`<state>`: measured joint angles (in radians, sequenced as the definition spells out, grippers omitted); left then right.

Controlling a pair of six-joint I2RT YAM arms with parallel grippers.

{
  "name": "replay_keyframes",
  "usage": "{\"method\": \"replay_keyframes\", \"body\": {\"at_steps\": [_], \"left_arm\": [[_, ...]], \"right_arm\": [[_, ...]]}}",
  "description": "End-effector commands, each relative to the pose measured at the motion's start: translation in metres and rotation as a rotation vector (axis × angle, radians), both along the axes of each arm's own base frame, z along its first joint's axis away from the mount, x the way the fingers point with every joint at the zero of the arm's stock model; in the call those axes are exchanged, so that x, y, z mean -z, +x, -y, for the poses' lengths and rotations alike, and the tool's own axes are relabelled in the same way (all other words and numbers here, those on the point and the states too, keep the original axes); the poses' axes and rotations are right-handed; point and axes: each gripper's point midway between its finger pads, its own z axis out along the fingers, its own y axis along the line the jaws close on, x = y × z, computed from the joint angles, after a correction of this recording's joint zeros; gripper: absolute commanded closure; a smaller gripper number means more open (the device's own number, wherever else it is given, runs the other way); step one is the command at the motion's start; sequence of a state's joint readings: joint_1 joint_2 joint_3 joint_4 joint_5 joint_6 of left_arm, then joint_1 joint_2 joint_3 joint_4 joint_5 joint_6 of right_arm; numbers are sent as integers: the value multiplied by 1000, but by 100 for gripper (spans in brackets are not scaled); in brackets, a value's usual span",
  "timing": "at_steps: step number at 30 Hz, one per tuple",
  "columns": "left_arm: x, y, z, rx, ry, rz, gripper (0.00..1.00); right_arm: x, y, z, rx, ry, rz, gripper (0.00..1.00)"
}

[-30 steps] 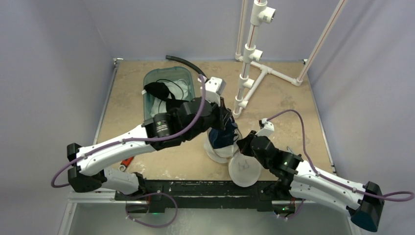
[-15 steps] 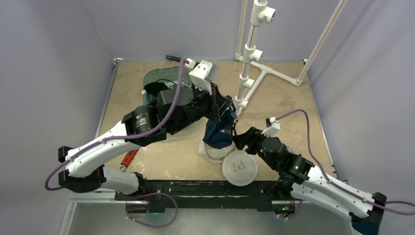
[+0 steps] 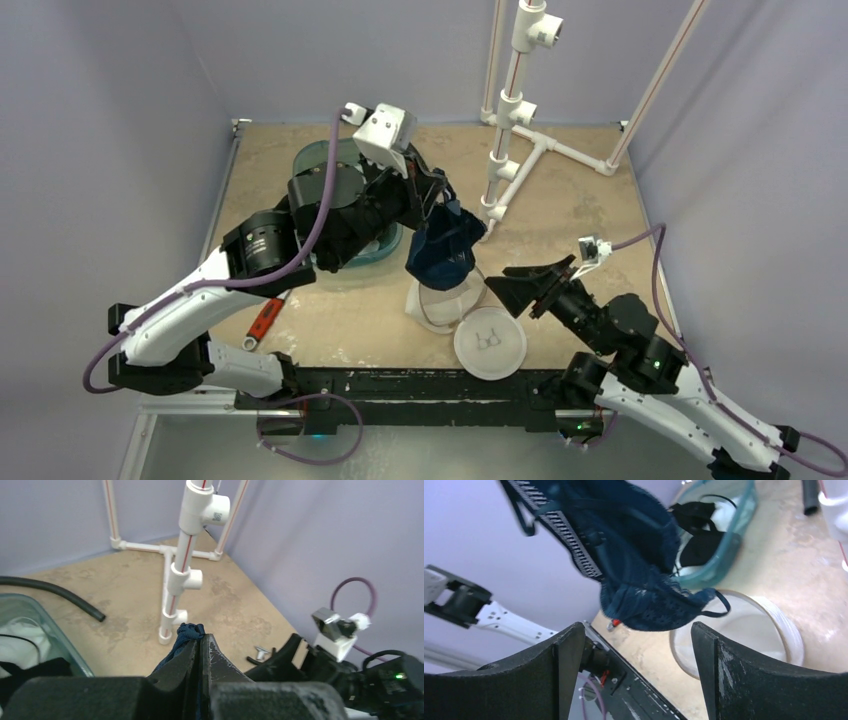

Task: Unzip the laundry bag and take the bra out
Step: Pick up the bra from the laundry bag, then adjust the bra.

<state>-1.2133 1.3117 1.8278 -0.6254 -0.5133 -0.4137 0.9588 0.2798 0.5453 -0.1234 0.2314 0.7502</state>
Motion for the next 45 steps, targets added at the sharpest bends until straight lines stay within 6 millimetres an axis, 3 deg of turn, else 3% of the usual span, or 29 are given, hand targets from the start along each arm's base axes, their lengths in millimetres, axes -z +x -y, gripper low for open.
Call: {"method": "replay_keyframes", "body": {"at_steps": [1, 5, 10, 14, 16, 19, 23, 26, 29, 32, 39, 42, 45], "left_arm": [[-29, 2, -32, -46, 12, 137, 100], [-29, -9, -36, 23, 31, 192, 100], [-13, -20, -41, 90, 66, 218, 100], [-27, -43, -42, 213, -7, 267, 100], [-33, -49, -51, 223, -33, 281, 100], [-16, -48, -68, 176, -67, 254, 100], [42, -43, -89, 83, -70, 143, 100], [77, -46, -94, 78, -91, 95, 100], [89, -49, -88, 97, -104, 78, 100], [85, -47, -86, 96, -98, 85, 100], [62, -45, -76, 108, -98, 106, 100], [46, -45, -71, 124, -115, 129, 100], [32, -46, -68, 134, -140, 144, 100]], "right_arm": [[-49, -19, -3, -103, 70, 148, 19], [-63, -15, -19, -138, 61, 142, 22], [-77, -7, -38, -165, 55, 173, 24], [-82, -3, -42, -158, 76, 203, 24], [-75, -1, -48, -169, 58, 188, 25], [-55, 2, -56, -185, 25, 157, 25], [-20, 8, -57, -159, -19, 82, 26], [10, 9, -60, -164, -60, 18, 28], [13, 4, -74, -233, -48, 36, 29], [3, -13, -91, -367, 9, 75, 31], [-26, -22, -118, -443, -2, 165, 30], [-34, -18, -129, -423, -25, 192, 30], [-34, 1, -129, -318, -56, 178, 30]]}}
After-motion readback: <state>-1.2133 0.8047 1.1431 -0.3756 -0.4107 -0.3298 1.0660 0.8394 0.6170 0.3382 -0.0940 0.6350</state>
